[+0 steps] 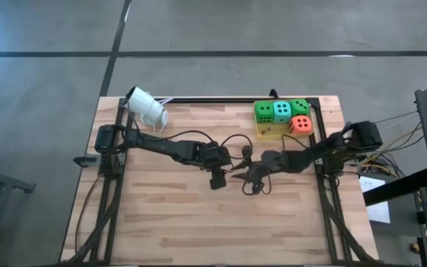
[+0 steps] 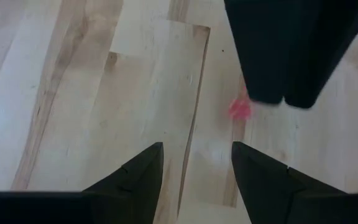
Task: Pick & Place Dice
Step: Put the small red dice into the yellow bin
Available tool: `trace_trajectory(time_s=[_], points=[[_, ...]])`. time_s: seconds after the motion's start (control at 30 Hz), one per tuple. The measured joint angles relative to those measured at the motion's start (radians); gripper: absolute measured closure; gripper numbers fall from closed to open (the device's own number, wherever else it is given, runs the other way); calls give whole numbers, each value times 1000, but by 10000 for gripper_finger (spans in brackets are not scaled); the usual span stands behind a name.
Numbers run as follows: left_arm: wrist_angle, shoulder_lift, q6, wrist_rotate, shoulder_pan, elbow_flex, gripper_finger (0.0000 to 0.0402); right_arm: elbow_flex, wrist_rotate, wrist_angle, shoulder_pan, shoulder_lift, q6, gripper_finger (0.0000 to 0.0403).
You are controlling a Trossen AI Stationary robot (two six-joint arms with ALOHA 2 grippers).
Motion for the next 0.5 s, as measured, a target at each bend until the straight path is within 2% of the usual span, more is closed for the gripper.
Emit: trace_trajectory(time_s=[0.2, 0.5], points=[[-4, 0, 0, 0, 0, 0, 210, 19, 0, -4, 0, 30, 5, 278], [-68, -10, 0, 0, 0, 0, 209, -9, 0, -72, 19, -86, 36, 284]])
